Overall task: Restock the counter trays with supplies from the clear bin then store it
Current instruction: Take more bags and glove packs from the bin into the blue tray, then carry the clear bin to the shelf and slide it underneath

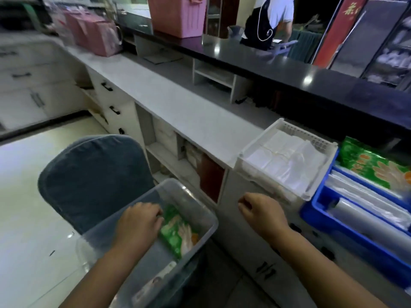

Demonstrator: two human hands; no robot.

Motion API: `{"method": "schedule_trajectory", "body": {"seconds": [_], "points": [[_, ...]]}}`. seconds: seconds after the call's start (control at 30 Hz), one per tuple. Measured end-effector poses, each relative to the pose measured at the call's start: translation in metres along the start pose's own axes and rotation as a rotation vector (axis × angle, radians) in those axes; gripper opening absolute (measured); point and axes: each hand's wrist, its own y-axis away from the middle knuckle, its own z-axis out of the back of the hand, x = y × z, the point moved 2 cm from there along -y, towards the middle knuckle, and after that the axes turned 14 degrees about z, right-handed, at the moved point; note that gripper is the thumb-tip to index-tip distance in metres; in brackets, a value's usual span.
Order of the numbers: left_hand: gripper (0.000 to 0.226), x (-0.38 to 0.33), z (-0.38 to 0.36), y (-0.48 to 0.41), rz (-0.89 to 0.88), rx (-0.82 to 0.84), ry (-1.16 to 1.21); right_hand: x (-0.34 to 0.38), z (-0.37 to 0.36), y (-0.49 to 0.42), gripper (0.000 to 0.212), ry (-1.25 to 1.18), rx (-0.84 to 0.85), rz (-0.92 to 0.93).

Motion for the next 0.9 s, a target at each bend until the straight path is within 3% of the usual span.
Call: {"method": "schedule_trajectory", "body": {"seconds": [0.17, 0.27, 0.67, 0.8, 0.9], "points": [[0.004, 0.104, 0.013, 0.014, 0.179, 0.084, 0.006, 0.079, -0.072, -0.013, 0.015, -0.066, 0.1, -0.078], [0.002, 0.14, 0.009, 0.017, 0.19, 0.119, 0.018, 0.104, -0.101, -0.009, 0.016, -0.104, 0.179, -0.169], [0.014, 0.192, -0.045, -0.038, 0.2, 0.285, -0.003, 0.084, -0.193, -0.026, 0.02, -0.134, 0.45, -0.417], [0.017, 0.214, -0.055, -0.063, 0.214, 0.332, -0.065, 0.084, -0.219, -0.04, 0.013, -0.194, 0.564, -0.436], [0.02, 0.223, -0.067, -0.081, 0.211, 0.399, -0.117, 0.086, -0.23, -0.042, 0.009, -0.211, 0.557, -0.51]]}}
